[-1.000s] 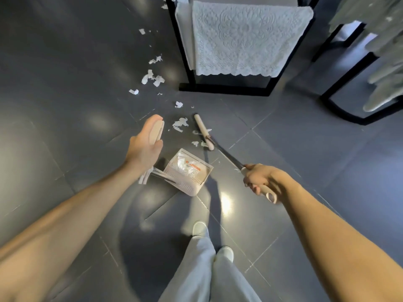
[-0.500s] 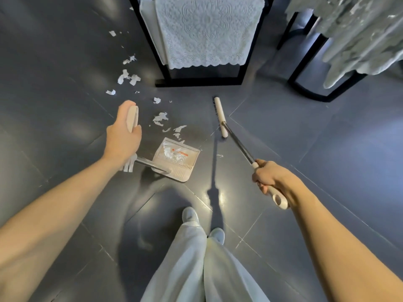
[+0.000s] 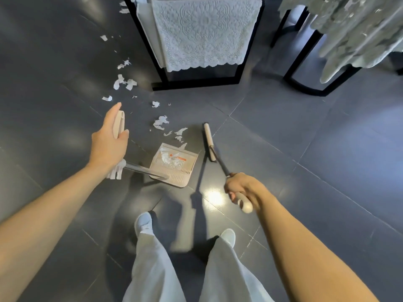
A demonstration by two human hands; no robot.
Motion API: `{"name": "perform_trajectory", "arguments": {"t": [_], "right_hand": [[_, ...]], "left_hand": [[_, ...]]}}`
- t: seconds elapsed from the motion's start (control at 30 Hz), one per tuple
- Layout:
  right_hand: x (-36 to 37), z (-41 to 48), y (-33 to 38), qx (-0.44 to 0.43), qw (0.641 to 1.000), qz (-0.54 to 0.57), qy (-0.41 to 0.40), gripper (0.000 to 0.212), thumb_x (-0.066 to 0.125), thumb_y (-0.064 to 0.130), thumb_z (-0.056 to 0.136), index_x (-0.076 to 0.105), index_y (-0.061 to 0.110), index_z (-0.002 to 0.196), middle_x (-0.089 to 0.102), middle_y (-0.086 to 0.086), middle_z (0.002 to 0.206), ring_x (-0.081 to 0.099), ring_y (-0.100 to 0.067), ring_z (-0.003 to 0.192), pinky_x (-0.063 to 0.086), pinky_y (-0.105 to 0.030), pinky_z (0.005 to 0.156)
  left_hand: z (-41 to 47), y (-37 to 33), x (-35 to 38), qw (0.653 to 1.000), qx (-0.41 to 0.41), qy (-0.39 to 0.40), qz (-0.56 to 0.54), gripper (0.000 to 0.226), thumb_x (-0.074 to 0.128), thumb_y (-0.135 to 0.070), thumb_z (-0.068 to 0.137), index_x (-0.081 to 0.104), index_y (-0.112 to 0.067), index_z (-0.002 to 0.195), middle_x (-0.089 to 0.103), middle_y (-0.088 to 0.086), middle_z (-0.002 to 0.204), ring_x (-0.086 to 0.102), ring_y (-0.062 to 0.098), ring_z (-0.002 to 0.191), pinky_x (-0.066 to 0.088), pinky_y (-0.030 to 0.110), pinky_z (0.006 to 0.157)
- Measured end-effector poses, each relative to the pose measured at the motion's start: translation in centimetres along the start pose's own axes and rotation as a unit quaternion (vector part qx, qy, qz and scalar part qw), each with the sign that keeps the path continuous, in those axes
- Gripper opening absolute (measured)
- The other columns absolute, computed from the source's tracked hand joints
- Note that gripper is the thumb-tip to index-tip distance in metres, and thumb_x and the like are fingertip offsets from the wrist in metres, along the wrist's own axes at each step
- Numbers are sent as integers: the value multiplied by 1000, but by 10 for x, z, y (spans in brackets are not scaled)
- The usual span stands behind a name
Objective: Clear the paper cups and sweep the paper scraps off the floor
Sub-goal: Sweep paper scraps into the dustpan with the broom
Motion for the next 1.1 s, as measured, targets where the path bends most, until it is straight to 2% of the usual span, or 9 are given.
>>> {"name": "perform_trajectory", "arguments": {"t": [0.1,0.2,0.33,0.47,0.63,0.83,0.93,1.03,1.1], "right_hand": [[39,0,45,13,999,48,15,22,37,-6,88,56,3,96,47,-8,53,43,-16,43,39,-25,44],[81,0,88,36,992,119,24,26,37,-6,93,55,2,110,45,-8,61,40,-11,42,37,-18,37],[132,-1,156,26,979,201,25,35,38,-6,95,48,0,128,40,-6,59,35,-7,35,32,-14,33],[167,-3,197,7,970,242,25,32,40,-4,94,49,2,124,36,-5,57,32,-7,35,31,-13,32],[170,-8,214,-17,989,144,-37,28,45,-3,90,51,4,117,46,-9,62,41,-14,45,38,-24,42],[152,19,250,21,996,13,-86,33,43,-4,93,47,-2,125,50,-12,69,45,-15,48,43,-26,49],[150,41,275,24,993,-55,-102,23,46,-3,89,56,-5,110,55,-12,71,50,-17,51,45,-24,48],[156,59,297,20,985,-120,-118,14,44,-2,85,57,1,87,57,-7,62,50,-16,46,37,-17,39],[164,75,311,5,982,-147,-116,12,44,-1,84,54,0,90,56,-5,62,51,-16,47,37,-22,41]], "left_hand": [[23,24,-24,1000,8,6,-6,60,49,-15,95,34,-58,134,50,-6,130,55,38,83,54,44,79],[48,49,-54,999,32,34,-4,50,52,-11,95,44,-42,132,52,-5,117,48,31,62,47,30,54],[87,79,-105,996,64,55,7,41,55,-10,94,48,-34,126,55,-2,99,46,31,61,43,28,51],[119,107,-147,996,62,60,12,40,54,-7,93,49,-33,124,49,0,75,45,26,49,37,20,32],[151,136,-175,993,95,63,40,41,55,-7,91,48,-25,127,53,2,85,50,34,67,48,37,68],[183,163,-188,992,106,59,42,43,56,-7,91,47,-24,131,52,-1,93,47,35,72,48,44,76],[198,177,-198,990,113,50,62,45,56,-8,91,46,-23,132,54,-2,97,46,35,71,43,37,69],[219,191,-208,993,84,42,67,43,55,-10,93,45,-27,131,57,8,87,48,41,57,46,32,44],[233,200,-212,996,58,35,63,42,55,-11,94,45,-33,128,56,17,82,51,41,52,43,28,32]]}}
Point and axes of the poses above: each hand's wrist, its own z-axis towards the middle knuckle, its own x-axis out of the palm, y = z × x, the point moved 2 cm from there along z, towards the middle knuckle
